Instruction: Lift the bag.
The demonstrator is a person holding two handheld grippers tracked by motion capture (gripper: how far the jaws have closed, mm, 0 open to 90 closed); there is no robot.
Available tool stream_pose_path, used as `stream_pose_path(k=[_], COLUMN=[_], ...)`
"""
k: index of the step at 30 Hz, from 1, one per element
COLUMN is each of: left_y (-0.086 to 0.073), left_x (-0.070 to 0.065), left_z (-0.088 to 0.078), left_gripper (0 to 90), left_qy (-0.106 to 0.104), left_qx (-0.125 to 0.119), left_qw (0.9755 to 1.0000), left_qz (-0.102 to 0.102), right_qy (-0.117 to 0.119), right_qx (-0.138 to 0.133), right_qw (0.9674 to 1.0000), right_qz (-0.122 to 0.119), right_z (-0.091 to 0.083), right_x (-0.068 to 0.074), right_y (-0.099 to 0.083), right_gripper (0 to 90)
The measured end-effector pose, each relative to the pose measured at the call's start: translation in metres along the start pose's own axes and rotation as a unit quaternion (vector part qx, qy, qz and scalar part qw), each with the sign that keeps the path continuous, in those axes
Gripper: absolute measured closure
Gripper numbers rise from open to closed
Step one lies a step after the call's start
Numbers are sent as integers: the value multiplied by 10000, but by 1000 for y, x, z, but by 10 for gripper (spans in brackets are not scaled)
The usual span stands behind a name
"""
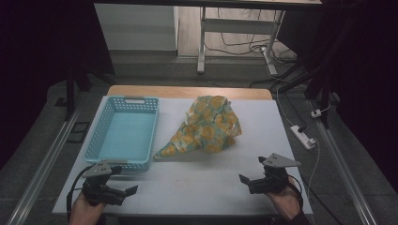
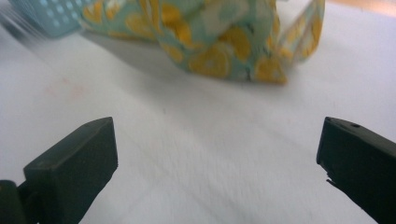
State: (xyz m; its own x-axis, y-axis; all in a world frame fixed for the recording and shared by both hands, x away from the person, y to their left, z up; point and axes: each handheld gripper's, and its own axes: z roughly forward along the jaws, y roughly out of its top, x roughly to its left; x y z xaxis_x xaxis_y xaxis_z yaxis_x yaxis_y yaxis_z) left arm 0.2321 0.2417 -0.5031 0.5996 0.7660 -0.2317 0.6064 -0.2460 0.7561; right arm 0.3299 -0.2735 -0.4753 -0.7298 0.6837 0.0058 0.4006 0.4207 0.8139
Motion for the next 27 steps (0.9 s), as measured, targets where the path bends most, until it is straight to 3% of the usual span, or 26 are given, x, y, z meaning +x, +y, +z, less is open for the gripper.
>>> stream_pose_path(k=[3, 6, 11, 18, 22, 27], left_y=[-8, -15, -25, -28, -29, -29], left_x=[4, 7, 9, 10, 10, 12], left_z=[-3, -5, -9, -9, -9, -8], left_gripper=[1, 1, 1, 1, 1, 1], left_qy=[89, 211, 451, 526, 590, 492], left_qx=[15, 87, 257, 396, 478, 511], left_qw=[9999, 9996, 9984, 9974, 9966, 9967], left_qz=[-91, -167, -218, -304, -307, -384], right_qy=[-159, -172, -310, -396, -417, -371], right_qx=[181, 270, 442, 744, 724, 734], right_qw=[9997, 9994, 9983, 9959, 9956, 9955], right_qz=[-17, 152, 225, 337, 424, 476], right_z=[-3, -8, -15, -22, -26, -28], right_x=[-1, -3, -4, -7, -7, -9], right_y=[-11, -20, -31, -44, -47, -47], right_gripper=[0, 0, 0, 0, 0, 0])
